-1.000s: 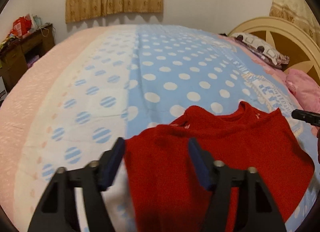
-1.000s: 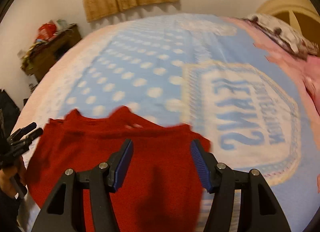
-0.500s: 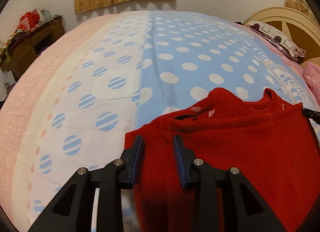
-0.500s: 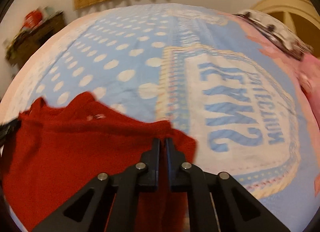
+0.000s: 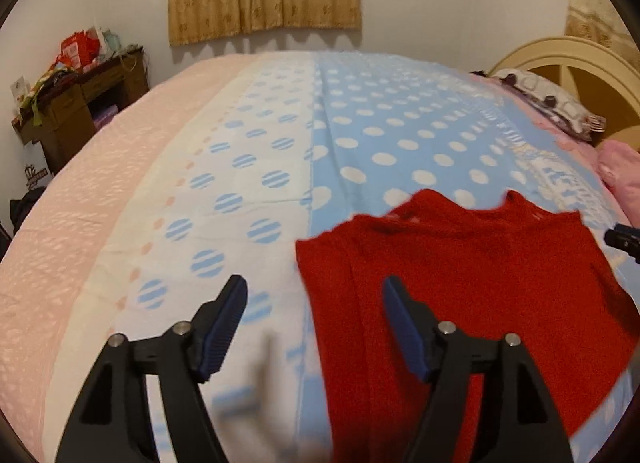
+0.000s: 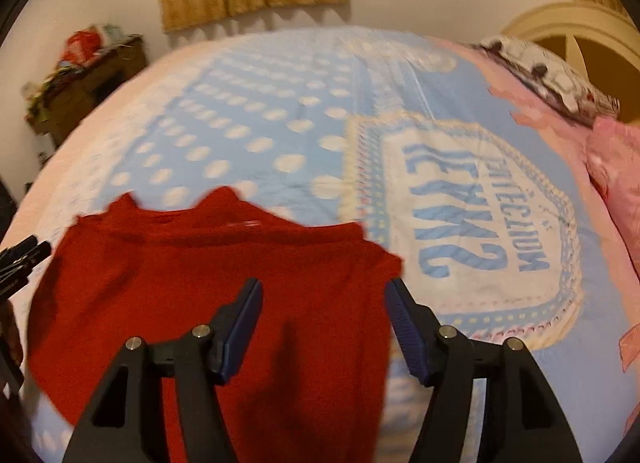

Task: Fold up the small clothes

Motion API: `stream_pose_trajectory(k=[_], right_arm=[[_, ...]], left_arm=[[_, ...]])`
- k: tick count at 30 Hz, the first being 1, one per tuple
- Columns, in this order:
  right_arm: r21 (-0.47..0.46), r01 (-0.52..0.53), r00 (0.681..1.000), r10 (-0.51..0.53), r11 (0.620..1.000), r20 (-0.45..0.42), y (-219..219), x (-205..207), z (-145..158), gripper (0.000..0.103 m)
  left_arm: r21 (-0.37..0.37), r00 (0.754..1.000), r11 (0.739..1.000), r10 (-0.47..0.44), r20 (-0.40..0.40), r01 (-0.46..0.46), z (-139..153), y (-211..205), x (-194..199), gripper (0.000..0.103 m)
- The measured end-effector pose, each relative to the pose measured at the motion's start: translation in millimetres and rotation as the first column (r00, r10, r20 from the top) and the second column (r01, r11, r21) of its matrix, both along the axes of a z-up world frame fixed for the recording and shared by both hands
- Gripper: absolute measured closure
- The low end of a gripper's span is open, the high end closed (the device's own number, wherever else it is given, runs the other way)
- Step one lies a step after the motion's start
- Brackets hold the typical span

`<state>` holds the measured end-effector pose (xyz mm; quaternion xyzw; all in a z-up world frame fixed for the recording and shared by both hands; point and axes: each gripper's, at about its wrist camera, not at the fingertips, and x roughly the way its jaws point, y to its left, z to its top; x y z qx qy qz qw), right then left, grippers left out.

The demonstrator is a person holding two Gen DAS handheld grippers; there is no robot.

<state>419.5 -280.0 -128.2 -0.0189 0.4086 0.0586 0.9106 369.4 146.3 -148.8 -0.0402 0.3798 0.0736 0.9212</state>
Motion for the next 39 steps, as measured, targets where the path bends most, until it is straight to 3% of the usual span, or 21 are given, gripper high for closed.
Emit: stream_pose_trajectory(k=[3, 5, 8, 10, 15, 18, 25, 32, 39], right_arm=[[0.025, -0.111, 0.994, 0.111, 0.994, -0.003, 23.5, -33.7, -1.8, 0.039], [-0.02, -0.153, 0.988, 0.152, 0.988, -0.031, 38.5, -52.1, -15.6, 0.039], [-0.063, -0.142, 0.985, 0.134, 0.988, -0.11, 40.9, -59.7, -42.9, 0.039], [-0.021, -0.12, 0.987, 0.117, 0.993, -0.112, 30.7, -60.3, -53.3, 0.039], [-0.031, -0.075, 0.993, 0.072, 0.997, -0.094, 37.3, -67.9, -37.3, 0.038], [-0.055, -0.155, 0.987, 0.152, 0.986, -0.045, 64.1, -87.9, -23.7, 0.038], [-0.15, -0.374, 0.927, 0.375, 0.915, -0.017, 155.7, -127.6, -29.5, 0.038], [-0.345, -0.505, 0.841, 0.541, 0.791, 0.011, 235.9, -158.3, -44.1, 0.038], [-0.387, -0.515, 0.832, 0.554, 0.765, -0.012, 264.2, -147.9, -64.3, 0.038]], left_arm=[[0.024, 0.999, 0.999, -0.041, 0.0, 0.041, -3.1, -11.8, -24.5, 0.023], [0.046, 0.998, 0.997, -0.058, -0.039, 0.059, -13.9, -18.8, -32.3, 0.023], [0.066, 0.995, 0.995, -0.066, -0.075, 0.071, -31.5, -24.0, -39.0, 0.021], [0.047, 0.996, 0.997, -0.057, -0.071, 0.06, -32.1, -20.4, -40.5, 0.017], [0.015, 0.997, 0.999, -0.049, -0.054, 0.05, -24.2, -13.9, -51.2, 0.014], [0.02, 0.998, 0.998, -0.051, -0.031, 0.052, -18.1, -9.6, -63.0, 0.011], [0.006, 1.0, 1.0, 0.009, -0.026, -0.008, -16.0, 14.9, -78.8, 0.008], [0.0, 0.998, 1.0, 0.031, -0.062, -0.031, -24.3, 32.9, -82.7, 0.008], [-0.051, 0.996, 0.998, 0.028, -0.079, -0.032, -28.7, 42.8, -84.1, 0.008]])
